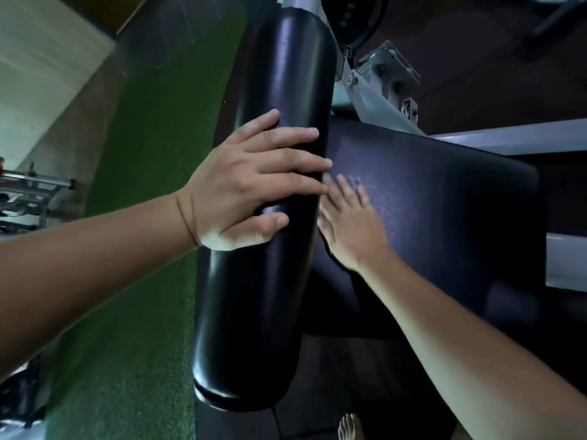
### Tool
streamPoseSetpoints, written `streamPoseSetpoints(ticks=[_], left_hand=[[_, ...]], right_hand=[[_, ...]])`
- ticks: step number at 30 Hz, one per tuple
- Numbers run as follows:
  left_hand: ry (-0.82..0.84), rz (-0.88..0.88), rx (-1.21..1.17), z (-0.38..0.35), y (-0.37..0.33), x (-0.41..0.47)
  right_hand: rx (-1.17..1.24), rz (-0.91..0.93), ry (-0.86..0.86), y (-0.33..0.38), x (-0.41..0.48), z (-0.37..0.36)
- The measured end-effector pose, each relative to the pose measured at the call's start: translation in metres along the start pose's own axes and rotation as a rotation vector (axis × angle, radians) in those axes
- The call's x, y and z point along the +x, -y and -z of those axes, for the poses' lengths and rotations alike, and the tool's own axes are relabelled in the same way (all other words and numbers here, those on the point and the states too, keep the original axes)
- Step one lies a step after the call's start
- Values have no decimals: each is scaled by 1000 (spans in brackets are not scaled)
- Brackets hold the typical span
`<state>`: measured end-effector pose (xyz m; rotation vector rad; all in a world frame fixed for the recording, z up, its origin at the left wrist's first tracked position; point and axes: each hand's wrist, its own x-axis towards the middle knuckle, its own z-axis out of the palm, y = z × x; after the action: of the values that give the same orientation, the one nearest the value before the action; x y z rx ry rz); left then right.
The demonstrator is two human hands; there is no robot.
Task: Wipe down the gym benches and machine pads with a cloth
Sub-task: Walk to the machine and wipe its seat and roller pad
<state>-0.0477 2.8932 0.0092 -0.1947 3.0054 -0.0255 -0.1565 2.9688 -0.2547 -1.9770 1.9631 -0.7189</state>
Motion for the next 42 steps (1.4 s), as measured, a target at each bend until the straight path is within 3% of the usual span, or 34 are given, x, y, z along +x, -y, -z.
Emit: streamPoseSetpoints(ticks=[5,7,10,13,17,20,22,25,28,32,35,42], left_hand=[[40,-17,15,4,-1,-2],[62,-25,29,6,0,-2],[67,3,35,8,-6,-9],[65,13,-11,4,-26,-24],[72,3,-35,3,-49,-42],[91,-53,-51,2,-56,-48],[72,-68,-73,0,-57,-50],[20,-56,-80,-5,-57,-50],[-6,-50,-83,-8,-58,-50],[9,-51,-70,-6,-56,-50],[20,-49,-67,-6,-57,-51],[18,-32,-67,-7,-61,-47]], right_hand=[[-5,313,142,-5,-87,0],[-3,271,132,-20,-65,2],[-27,-27,95,-22,-24,4],[-26,-169,62,15,-37,-1],[8,-10,77,80,-130,-18],[-22,104,115,71,-148,-24],[-83,21,108,33,-138,-21],[-73,-297,80,-22,-134,-4],[-80,-486,28,3,-122,-6],[-82,-230,115,64,-116,-19],[-94,-99,135,35,-132,-15],[-32,-712,91,-92,-199,23]])
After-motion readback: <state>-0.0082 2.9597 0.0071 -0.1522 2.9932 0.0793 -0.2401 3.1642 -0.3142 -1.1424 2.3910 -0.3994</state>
